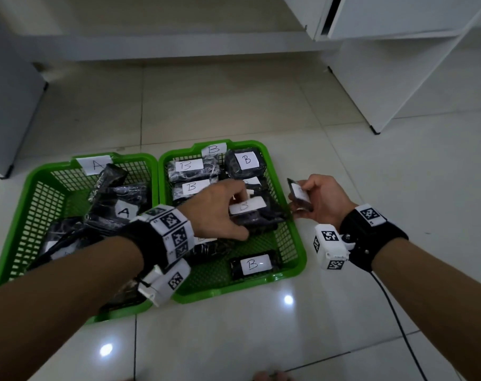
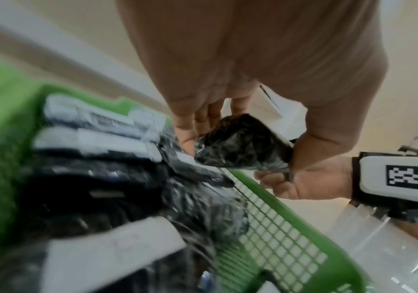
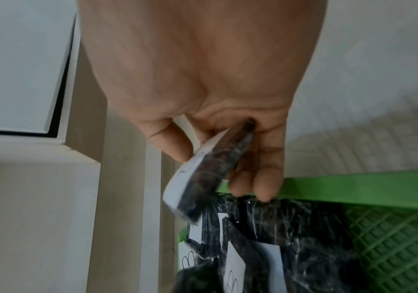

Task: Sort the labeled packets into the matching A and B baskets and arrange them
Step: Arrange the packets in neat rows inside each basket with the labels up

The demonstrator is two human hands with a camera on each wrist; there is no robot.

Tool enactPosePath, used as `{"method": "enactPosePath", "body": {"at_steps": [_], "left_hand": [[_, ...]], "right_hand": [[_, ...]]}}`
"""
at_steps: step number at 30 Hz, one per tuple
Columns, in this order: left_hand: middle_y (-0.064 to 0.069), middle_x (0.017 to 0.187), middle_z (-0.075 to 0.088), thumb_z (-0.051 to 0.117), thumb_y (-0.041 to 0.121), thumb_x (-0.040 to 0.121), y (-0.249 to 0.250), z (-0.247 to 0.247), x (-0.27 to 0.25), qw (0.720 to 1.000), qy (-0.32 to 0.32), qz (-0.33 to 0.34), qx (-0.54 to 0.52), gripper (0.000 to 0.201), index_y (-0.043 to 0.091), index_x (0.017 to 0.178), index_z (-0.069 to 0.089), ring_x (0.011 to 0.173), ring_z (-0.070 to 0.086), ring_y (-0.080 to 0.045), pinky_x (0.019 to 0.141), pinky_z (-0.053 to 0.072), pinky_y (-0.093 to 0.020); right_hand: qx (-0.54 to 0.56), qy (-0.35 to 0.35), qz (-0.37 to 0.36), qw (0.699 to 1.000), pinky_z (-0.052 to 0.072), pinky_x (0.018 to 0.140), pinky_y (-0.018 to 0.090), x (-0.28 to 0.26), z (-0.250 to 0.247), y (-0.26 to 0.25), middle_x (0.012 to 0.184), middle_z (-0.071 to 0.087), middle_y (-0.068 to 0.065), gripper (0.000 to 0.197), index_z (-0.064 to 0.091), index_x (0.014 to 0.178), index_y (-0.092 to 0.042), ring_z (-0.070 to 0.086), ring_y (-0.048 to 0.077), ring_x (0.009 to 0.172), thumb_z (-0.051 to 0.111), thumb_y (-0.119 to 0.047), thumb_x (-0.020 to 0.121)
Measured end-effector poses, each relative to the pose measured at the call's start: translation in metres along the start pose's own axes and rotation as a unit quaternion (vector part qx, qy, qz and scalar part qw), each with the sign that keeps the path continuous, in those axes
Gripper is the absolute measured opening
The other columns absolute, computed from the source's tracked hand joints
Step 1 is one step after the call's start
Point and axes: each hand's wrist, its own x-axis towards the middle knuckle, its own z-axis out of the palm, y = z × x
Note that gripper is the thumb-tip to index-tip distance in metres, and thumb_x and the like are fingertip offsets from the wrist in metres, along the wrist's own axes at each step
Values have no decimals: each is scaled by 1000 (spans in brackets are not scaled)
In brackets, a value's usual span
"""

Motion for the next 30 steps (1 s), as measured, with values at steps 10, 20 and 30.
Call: {"method": "enactPosePath", "body": {"at_steps": [10, 20, 30], "left_hand": [[10, 102, 54, 86, 27, 57, -49, -33, -17, 991, 78, -6, 107, 60, 32, 107, 52, 91, 51, -10, 64, 36, -18], [12, 99, 64, 92, 28, 56, -55, -43, -30, 992, 97, -31, 68, 64, 28, 111, 59, 87, 61, -7, 70, 50, -19], [6, 105, 64, 74, 35, 65, -61, -35, -25, 967, 22, -34, 251, 53, 28, 116, 65, 99, 60, -15, 75, 51, -29]], "right_hand": [[-461, -70, -191, 864, 53, 63, 29, -1, 58, -1, 75, 69, -1, 53, 56, 132, -30, 66, 13, 61, 79, -29, 85], [-692, -47, -329, 641, 56, 73, 31, 1, 101, 2, 74, 69, -1, 94, 27, 150, -30, 66, 14, 68, 78, -60, 76], [-711, -58, -255, 653, 53, 82, 35, 19, 117, 11, 107, 69, 1, 112, 38, 148, -21, 65, 22, 96, 88, -64, 58]]}}
